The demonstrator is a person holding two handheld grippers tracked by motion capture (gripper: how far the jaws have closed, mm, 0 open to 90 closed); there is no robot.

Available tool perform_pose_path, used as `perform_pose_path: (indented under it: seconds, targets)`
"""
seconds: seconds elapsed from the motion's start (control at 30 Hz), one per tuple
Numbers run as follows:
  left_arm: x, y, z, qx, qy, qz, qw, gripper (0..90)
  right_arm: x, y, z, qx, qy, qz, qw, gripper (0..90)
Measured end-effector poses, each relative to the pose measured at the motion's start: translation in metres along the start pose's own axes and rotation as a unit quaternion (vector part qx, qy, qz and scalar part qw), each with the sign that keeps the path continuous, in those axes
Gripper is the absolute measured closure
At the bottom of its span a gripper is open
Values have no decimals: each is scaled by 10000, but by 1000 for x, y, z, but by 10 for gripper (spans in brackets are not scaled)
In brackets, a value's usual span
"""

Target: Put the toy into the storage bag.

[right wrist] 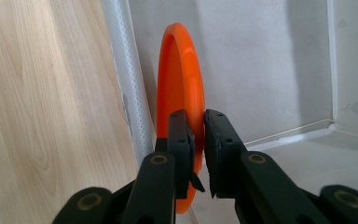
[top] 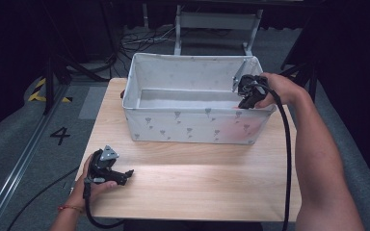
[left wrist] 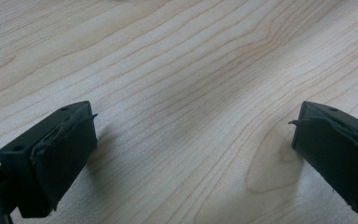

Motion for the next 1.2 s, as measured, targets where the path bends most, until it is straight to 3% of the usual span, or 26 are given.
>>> perform_pose_path:
  seconds: [0.2,0.33,0.5,0.57,0.6,0.63,0.73,0.77,0.83,0.9,1.0,1.2]
  targets:
    - [0,0,0,-1,-3,0,10000,2,-1,-1,5,111,30,34,9999,823]
    - [0,0,0,-3,-8,14,10000,2,1,-2,7,147,-94,-37,9998,795]
    - [0,0,0,-1,-3,0,10000,1,1,2,16,611,-265,-95,9977,702]
    - [0,0,0,-4,-9,11,10000,2,2,4,20,818,-294,-228,9960,668]
    - [0,0,0,-4,-9,11,10000,2,2,4,20,818,-294,-228,9960,668]
    - [0,0,0,1,-3,2,10000,1,0,5,24,1051,-279,-300,9936,594]
    - [0,0,0,0,-2,-1,10000,1,1,6,25,1190,-317,-432,9914,563]
    - [0,0,0,-4,-9,12,10000,2,0,6,27,1336,-386,-525,9889,515]
    - [0,0,0,0,0,0,10000,2,0,6,28,1410,-415,-589,9874,502]
    - [0,0,0,0,-1,1,10000,2,-1,7,32,1644,-430,-709,9829,448]
    - [0,0,0,2,0,2,10000,2,-3,8,38,1998,-510,-954,9739,334]
    - [0,0,0,-1,-1,0,10000,1,-6,3,49,2559,-727,-1366,9542,235]
Point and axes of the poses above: each handheld gripper's, and its own axes: z roughly backward along the jaws, y roughly out of its top, x roughly to its right, the point moved 9 cm from there along -z, roughly forward along the jaws, and after that the axes turned 15 degrees about -z, right-handed, at the moved point
